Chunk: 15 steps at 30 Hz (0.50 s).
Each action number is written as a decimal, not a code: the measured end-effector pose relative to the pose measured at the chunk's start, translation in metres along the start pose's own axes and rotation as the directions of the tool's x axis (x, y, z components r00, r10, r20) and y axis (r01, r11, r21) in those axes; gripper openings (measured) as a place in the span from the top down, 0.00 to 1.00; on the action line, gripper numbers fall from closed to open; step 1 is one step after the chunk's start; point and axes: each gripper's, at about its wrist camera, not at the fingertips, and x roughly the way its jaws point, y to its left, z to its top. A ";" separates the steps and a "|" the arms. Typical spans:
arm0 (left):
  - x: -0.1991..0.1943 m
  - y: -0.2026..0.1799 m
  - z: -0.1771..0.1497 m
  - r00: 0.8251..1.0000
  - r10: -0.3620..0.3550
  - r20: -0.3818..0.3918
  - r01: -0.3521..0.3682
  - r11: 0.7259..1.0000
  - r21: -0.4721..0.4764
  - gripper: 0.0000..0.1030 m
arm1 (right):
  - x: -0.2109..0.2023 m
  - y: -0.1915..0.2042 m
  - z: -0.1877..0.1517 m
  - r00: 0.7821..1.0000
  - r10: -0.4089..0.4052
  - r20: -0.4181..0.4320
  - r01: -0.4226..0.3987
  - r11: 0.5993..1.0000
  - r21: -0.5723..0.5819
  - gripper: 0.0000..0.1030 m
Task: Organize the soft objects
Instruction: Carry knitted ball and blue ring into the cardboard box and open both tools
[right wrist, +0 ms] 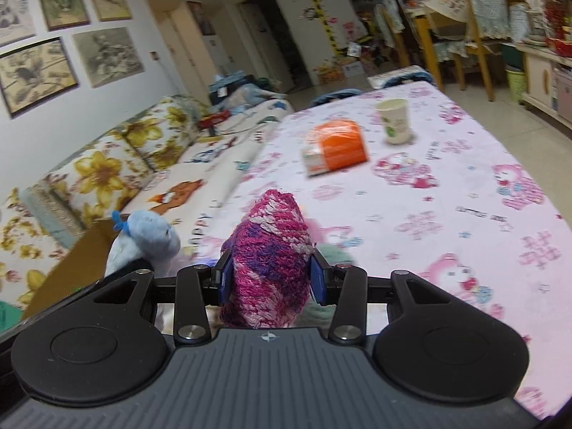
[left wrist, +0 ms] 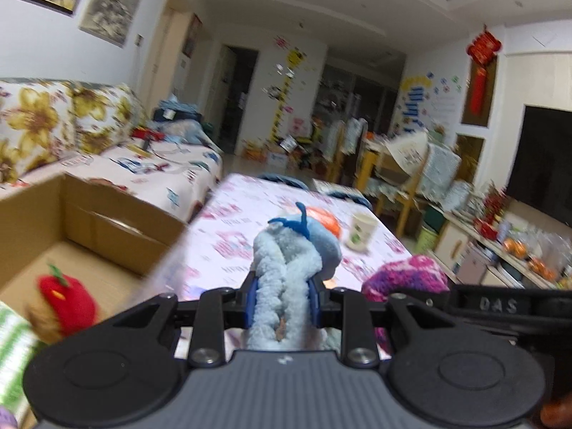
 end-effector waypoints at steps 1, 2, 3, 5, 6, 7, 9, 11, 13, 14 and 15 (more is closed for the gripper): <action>-0.004 0.004 0.002 1.000 0.015 0.013 -0.015 1.000 -0.006 0.75 | 0.001 0.005 0.001 1.000 0.019 0.001 -0.019 1.000 -0.006 0.49; -0.007 0.008 0.004 0.999 0.036 0.026 -0.035 0.999 -0.013 0.74 | 0.003 0.010 0.002 0.999 0.037 0.001 -0.037 0.999 -0.014 0.49; -0.010 0.012 0.006 0.998 0.055 0.037 -0.054 0.998 -0.022 0.74 | 0.005 0.016 0.003 0.999 0.051 0.002 -0.051 0.998 -0.025 0.49; -0.017 0.022 0.010 0.994 0.096 0.058 -0.093 0.995 -0.048 0.74 | 0.011 0.025 0.006 0.997 0.080 0.003 -0.080 0.996 -0.035 0.49; -0.020 0.027 0.013 0.991 0.118 0.068 -0.114 0.991 -0.063 0.74 | 0.014 0.029 0.009 0.995 0.101 0.003 -0.101 0.994 -0.033 0.49; -0.023 0.033 0.015 0.987 0.141 0.079 -0.135 0.988 -0.081 0.74 | 0.018 0.033 0.011 0.993 0.122 0.002 -0.121 0.992 -0.033 0.49; -0.028 0.045 0.019 0.978 0.184 0.096 -0.173 0.979 -0.111 0.74 | 0.027 0.042 0.016 0.989 0.147 0.007 -0.147 0.988 -0.050 0.49; -0.033 0.056 0.022 0.967 0.232 0.109 -0.215 0.966 -0.144 0.74 | 0.036 0.051 0.020 0.985 0.172 0.012 -0.171 0.982 -0.075 0.49; -0.037 0.066 0.024 0.953 0.278 0.117 -0.256 0.951 -0.172 0.74 | 0.045 0.060 0.024 0.979 0.206 0.007 -0.204 0.974 -0.097 0.48; -0.039 0.069 0.024 0.947 0.297 0.119 -0.273 0.944 -0.184 0.74 | 0.052 0.064 0.026 0.975 0.220 0.003 -0.219 0.970 -0.108 0.48; -0.040 0.073 0.025 0.940 0.320 0.120 -0.294 0.936 -0.196 0.74 | 0.057 0.068 0.026 0.972 0.233 -0.002 -0.231 0.965 -0.122 0.48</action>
